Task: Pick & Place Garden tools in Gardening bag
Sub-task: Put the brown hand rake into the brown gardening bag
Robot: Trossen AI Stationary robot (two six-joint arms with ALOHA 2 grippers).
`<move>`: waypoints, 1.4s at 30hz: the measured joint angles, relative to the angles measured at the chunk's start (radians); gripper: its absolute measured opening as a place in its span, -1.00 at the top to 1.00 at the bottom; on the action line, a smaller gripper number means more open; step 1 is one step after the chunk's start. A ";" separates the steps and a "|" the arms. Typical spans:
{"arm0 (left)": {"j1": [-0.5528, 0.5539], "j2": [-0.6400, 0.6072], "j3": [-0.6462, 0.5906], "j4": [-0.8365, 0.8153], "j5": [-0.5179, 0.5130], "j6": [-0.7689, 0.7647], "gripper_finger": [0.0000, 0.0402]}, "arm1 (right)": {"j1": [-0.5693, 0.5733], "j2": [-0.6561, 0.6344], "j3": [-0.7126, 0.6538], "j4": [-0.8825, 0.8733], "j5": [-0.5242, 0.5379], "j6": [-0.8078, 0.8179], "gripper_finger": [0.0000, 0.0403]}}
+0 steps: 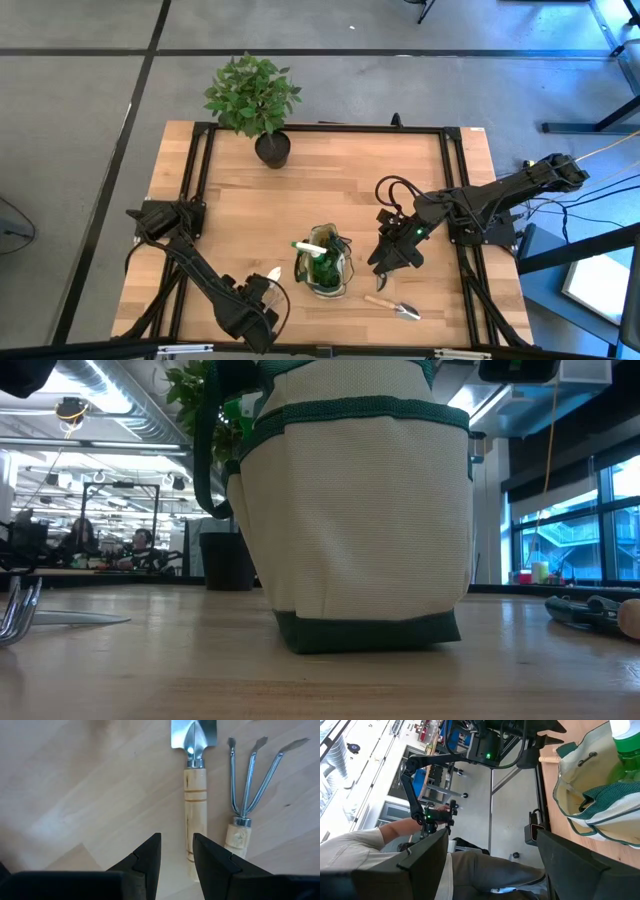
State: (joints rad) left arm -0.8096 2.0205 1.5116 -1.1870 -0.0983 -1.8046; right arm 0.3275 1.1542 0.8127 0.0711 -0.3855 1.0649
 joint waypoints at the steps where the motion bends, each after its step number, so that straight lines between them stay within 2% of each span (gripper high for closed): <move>1: 0.001 0.000 0.000 0.003 -0.005 0.005 0.47 | 0.000 0.000 0.000 0.000 0.000 0.000 -0.53; 16: -0.012 0.000 0.000 0.066 -0.080 0.058 0.47 | -0.001 0.000 0.000 0.000 0.001 0.008 -0.53; 30: -0.003 -0.001 0.000 0.071 -0.023 -0.015 0.47 | -0.001 0.000 0.000 0.000 0.004 0.003 -0.53; 38: 0.001 -0.001 0.000 0.207 -0.045 0.059 0.47 | -0.001 0.000 0.000 0.000 0.003 0.004 -0.53; 42: 0.000 -0.001 0.000 0.203 -0.054 0.062 0.38 | -0.001 0.000 0.000 0.000 0.003 0.005 -0.53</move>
State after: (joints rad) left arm -0.8097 2.0193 1.5116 -0.9837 -0.1519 -1.7424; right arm 0.3264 1.1542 0.8127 0.0709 -0.3827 1.0695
